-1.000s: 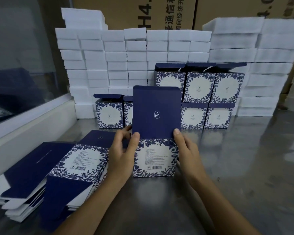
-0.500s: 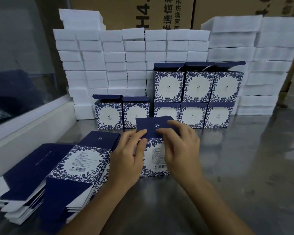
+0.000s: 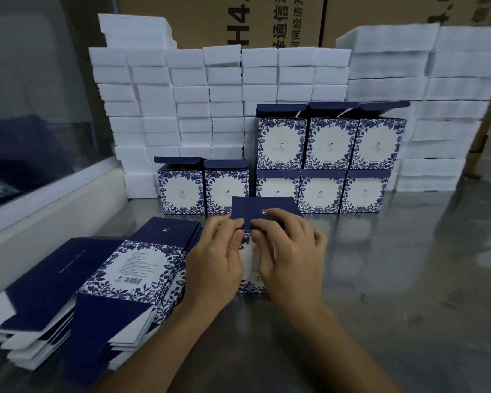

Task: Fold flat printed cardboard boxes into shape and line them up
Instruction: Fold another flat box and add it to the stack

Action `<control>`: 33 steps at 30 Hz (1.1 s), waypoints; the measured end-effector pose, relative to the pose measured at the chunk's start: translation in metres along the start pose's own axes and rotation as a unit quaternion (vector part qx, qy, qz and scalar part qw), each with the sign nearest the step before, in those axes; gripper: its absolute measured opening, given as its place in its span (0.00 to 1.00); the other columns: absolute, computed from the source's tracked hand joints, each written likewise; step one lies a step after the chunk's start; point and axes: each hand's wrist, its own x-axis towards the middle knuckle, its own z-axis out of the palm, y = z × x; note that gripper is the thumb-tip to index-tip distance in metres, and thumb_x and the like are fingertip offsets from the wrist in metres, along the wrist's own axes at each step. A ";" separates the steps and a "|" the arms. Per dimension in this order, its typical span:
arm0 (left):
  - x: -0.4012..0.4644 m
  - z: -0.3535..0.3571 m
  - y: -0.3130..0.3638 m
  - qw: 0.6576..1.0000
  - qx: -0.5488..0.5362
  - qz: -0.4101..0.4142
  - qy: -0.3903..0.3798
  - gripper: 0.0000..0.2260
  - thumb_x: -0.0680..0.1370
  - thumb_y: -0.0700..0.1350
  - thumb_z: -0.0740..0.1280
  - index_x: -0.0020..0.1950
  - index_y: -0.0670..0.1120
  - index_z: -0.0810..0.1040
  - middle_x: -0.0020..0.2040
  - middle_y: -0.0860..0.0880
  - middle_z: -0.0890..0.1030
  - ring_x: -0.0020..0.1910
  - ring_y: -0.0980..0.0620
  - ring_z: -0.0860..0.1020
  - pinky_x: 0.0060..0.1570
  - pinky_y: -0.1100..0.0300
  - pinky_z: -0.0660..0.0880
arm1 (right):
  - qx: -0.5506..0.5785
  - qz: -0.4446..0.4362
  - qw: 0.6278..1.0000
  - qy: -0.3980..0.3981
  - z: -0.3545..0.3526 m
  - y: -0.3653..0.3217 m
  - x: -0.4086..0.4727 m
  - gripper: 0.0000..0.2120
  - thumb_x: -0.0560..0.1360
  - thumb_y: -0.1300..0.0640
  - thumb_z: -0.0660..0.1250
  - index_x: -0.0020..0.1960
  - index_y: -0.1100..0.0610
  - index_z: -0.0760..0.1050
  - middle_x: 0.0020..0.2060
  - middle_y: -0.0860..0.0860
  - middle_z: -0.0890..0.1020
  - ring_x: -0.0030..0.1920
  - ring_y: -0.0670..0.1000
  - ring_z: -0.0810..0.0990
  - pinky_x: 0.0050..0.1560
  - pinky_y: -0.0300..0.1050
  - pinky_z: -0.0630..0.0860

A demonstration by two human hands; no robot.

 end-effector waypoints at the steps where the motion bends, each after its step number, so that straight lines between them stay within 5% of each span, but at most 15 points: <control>1: 0.000 0.000 -0.001 1.000 -0.002 -0.001 0.002 0.18 0.82 0.50 0.55 0.57 0.42 0.80 0.55 0.48 0.79 0.49 0.57 0.75 0.42 0.64 0.70 | 0.007 -0.002 1.000 0.002 0.000 0.005 -0.001 0.12 0.80 0.50 0.63 0.54 0.52 0.83 0.60 0.51 0.81 0.58 0.55 0.79 0.54 0.56 0.72; 9: -0.001 0.001 0.002 1.000 -0.019 -0.014 0.002 0.18 0.81 0.50 0.55 0.58 0.42 0.80 0.55 0.48 0.79 0.51 0.53 0.78 0.45 0.61 0.73 | 0.073 0.006 0.997 0.024 0.004 0.020 -0.001 0.10 0.79 0.53 0.67 0.52 0.57 0.83 0.58 0.56 0.79 0.56 0.56 0.78 0.52 0.54 0.76; 14: 0.000 -0.001 -0.001 0.999 -0.032 -0.027 0.010 0.14 0.81 0.45 0.59 0.58 0.41 0.80 0.54 0.48 0.80 0.50 0.54 0.78 0.47 0.66 0.70 | 0.149 0.065 0.986 0.032 0.001 0.031 -0.004 0.17 0.82 0.51 0.58 0.57 0.61 0.79 0.61 0.55 0.77 0.57 0.48 0.77 0.53 0.35 0.72; 20: -0.001 0.000 0.000 0.999 -0.033 -0.019 0.010 0.16 0.82 0.48 0.57 0.58 0.40 0.80 0.54 0.48 0.80 0.52 0.53 0.78 0.49 0.64 0.72 | 0.120 0.063 0.990 0.045 0.004 0.037 -0.002 0.08 0.81 0.58 0.62 0.49 0.62 0.76 0.56 0.55 0.77 0.50 0.47 0.76 0.41 0.41 0.72; 23: -0.003 0.001 0.000 0.999 -0.035 -0.020 0.014 0.15 0.82 0.46 0.58 0.58 0.40 0.79 0.55 0.48 0.80 0.53 0.56 0.76 0.50 0.66 0.70 | 0.243 0.144 0.957 0.064 -0.003 0.032 0.004 0.10 0.83 0.56 0.58 0.47 0.52 0.75 0.49 0.46 0.79 0.49 0.43 0.78 0.46 0.37 0.73; 25: -0.005 0.001 -0.003 0.999 -0.037 -0.020 0.017 0.15 0.82 0.46 0.56 0.59 0.40 0.78 0.57 0.47 0.79 0.55 0.59 0.73 0.53 0.69 0.68 | 0.362 0.233 0.898 0.096 -0.008 0.032 0.011 0.12 0.85 0.57 0.54 0.49 0.48 0.75 0.46 0.43 0.81 0.41 0.41 0.80 0.40 0.35 0.75; 27: -0.006 0.000 -0.008 0.999 -0.039 -0.024 0.012 0.14 0.83 0.45 0.54 0.60 0.40 0.76 0.59 0.47 0.79 0.57 0.59 0.73 0.55 0.69 0.68 | 0.422 0.291 0.853 0.096 -0.012 0.040 0.017 0.13 0.85 0.62 0.56 0.56 0.45 0.73 0.51 0.46 0.81 0.31 0.44 0.78 0.33 0.39 0.77; 28: -0.007 0.000 -0.009 0.999 -0.039 -0.020 0.007 0.15 0.83 0.45 0.54 0.61 0.41 0.75 0.60 0.47 0.78 0.57 0.58 0.74 0.56 0.69 0.69 | 0.416 0.289 0.859 0.073 -0.013 0.043 0.018 0.15 0.84 0.63 0.58 0.59 0.42 0.72 0.55 0.47 0.80 0.30 0.45 0.78 0.33 0.40 0.77; 31: -0.007 0.000 -0.011 0.999 -0.036 -0.013 0.000 0.18 0.83 0.47 0.51 0.63 0.41 0.76 0.62 0.46 0.77 0.60 0.57 0.73 0.59 0.74 0.66 | 0.387 0.243 0.888 -0.052 -0.015 0.050 0.016 0.25 0.81 0.61 0.64 0.68 0.35 0.63 0.66 0.45 0.72 0.46 0.42 0.79 0.46 0.37 0.77; 33: -0.006 0.000 -0.011 0.999 -0.034 -0.030 -0.004 0.21 0.82 0.50 0.51 0.64 0.42 0.76 0.67 0.45 0.74 0.64 0.55 0.71 0.61 0.73 0.63 | 0.404 0.243 0.873 -0.123 -0.016 0.057 0.016 0.28 0.80 0.58 0.67 0.69 0.33 0.60 0.70 0.46 0.70 0.62 0.44 0.76 0.58 0.40 0.75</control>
